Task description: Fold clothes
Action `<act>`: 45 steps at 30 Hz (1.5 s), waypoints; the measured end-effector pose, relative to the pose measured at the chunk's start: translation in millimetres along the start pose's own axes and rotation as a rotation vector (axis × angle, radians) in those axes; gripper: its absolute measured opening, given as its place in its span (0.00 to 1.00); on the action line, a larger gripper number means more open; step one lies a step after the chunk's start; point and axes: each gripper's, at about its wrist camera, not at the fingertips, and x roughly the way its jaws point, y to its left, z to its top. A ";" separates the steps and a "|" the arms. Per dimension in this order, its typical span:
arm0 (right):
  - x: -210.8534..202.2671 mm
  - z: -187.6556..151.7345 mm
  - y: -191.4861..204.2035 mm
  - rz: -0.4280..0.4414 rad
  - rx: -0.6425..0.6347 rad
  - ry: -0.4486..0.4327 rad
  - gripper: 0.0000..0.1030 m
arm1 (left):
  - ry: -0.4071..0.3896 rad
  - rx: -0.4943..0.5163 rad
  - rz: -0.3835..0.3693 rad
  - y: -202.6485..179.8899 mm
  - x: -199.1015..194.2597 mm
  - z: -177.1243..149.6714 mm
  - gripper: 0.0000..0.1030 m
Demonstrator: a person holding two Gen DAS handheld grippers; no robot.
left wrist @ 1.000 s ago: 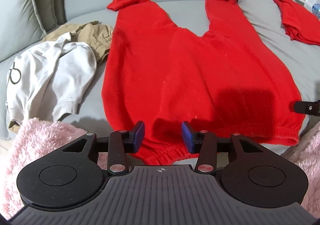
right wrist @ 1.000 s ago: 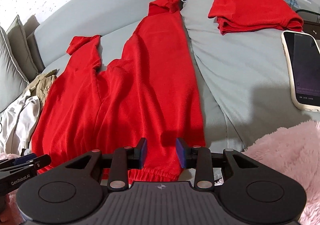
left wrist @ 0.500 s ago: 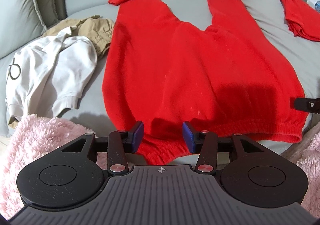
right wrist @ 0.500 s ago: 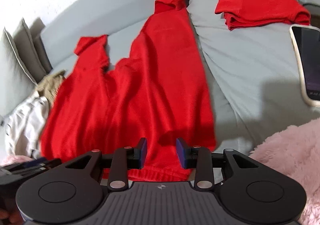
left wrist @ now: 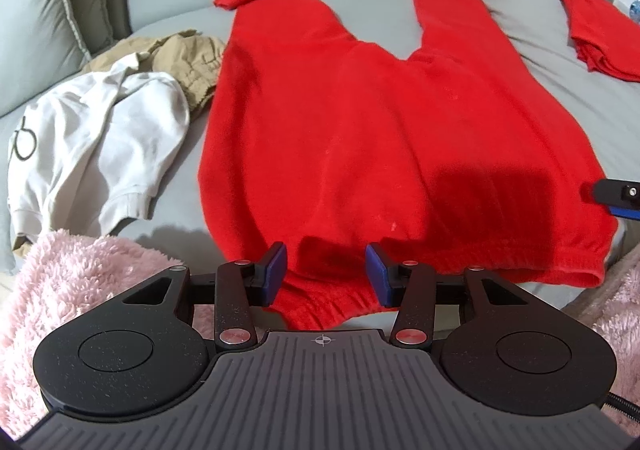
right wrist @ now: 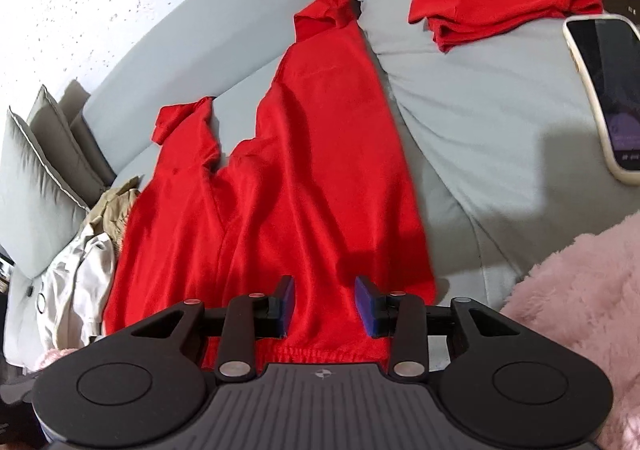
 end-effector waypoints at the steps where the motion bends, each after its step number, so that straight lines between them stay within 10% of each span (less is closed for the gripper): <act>1: 0.4 0.4 -0.8 -0.001 0.002 0.001 0.37 | -0.002 0.003 -0.001 -0.5 -0.3 0.3 0.48; 35: 47.4 40.7 -41.1 -0.144 0.070 -0.014 0.42 | 0.093 -0.046 -0.072 27.8 28.6 19.9 0.46; 41: 46.5 36.0 -35.2 -0.168 -0.018 -0.016 0.30 | 0.096 -0.045 -0.063 25.7 29.6 20.0 0.47; 45: 42.4 31.5 -28.4 -0.170 -0.056 -0.051 0.03 | 0.094 -0.042 -0.053 24.2 29.4 19.5 0.47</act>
